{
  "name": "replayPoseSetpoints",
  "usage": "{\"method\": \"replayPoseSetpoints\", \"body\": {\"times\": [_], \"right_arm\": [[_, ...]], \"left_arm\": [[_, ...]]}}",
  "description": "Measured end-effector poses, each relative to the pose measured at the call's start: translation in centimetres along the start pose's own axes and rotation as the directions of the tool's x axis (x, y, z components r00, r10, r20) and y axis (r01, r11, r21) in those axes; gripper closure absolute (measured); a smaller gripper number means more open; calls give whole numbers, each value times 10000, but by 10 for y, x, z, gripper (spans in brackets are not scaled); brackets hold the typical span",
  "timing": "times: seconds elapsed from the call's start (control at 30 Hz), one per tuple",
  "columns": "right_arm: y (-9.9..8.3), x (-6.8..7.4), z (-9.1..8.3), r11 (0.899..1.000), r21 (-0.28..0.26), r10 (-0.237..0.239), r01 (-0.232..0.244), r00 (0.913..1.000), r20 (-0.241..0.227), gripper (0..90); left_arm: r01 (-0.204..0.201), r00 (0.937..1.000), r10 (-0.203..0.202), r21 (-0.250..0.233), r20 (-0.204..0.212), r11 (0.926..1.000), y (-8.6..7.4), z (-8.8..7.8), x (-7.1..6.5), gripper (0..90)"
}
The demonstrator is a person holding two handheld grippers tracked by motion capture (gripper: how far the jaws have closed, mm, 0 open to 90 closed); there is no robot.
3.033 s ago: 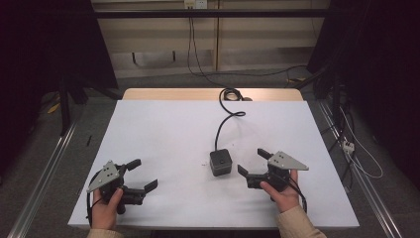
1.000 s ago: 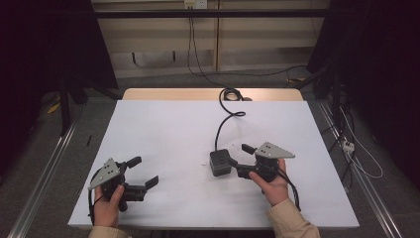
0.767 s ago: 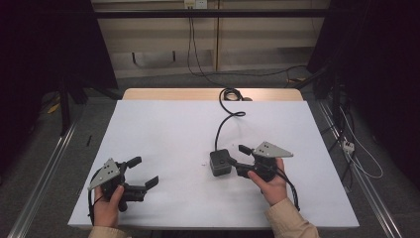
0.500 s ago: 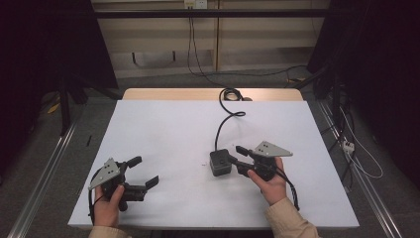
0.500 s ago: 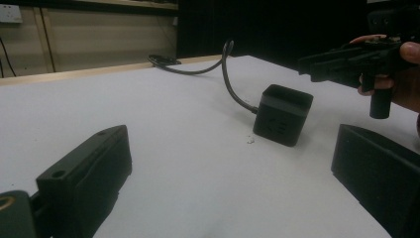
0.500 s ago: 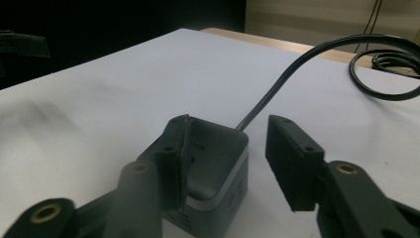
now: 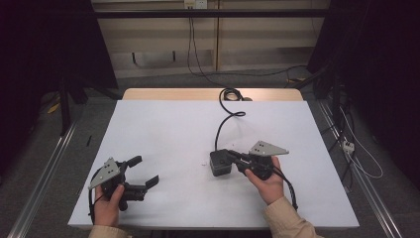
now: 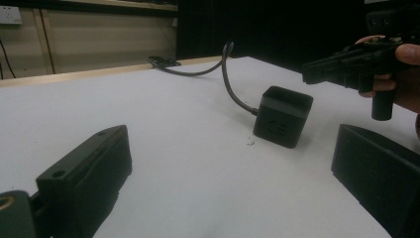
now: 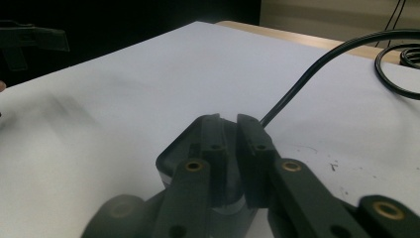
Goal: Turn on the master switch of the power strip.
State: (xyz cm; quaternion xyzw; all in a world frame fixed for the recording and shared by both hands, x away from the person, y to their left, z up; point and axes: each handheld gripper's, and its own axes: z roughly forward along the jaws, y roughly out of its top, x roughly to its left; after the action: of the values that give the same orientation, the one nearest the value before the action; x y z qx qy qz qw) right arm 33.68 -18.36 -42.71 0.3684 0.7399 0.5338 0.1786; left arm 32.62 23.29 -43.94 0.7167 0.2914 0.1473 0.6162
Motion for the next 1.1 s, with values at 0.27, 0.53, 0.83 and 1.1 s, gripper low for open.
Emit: {"method": "replayPoseSetpoints", "body": {"times": [0.27,0.53,0.83,1.1], "right_arm": [[-1,1,2,9998,124,179,-178,9998,-85,900],[-1,3,7,9994,243,234,-229,9995,-204,900],[-1,6,10,9996,283,64,-55,9995,-313,900],[-2,8,12,9994,330,-63,75,9993,-372,900]], "left_arm": [[-40,10000,40,-10,34,10000,1,3,-1,19],[-31,10000,31,20,17,10000,0,3,-2,19],[-13,10000,13,20,-10,10000,0,1,-2,19],[13,10000,-13,17,-25,10000,-1,1,-2,19]]}}
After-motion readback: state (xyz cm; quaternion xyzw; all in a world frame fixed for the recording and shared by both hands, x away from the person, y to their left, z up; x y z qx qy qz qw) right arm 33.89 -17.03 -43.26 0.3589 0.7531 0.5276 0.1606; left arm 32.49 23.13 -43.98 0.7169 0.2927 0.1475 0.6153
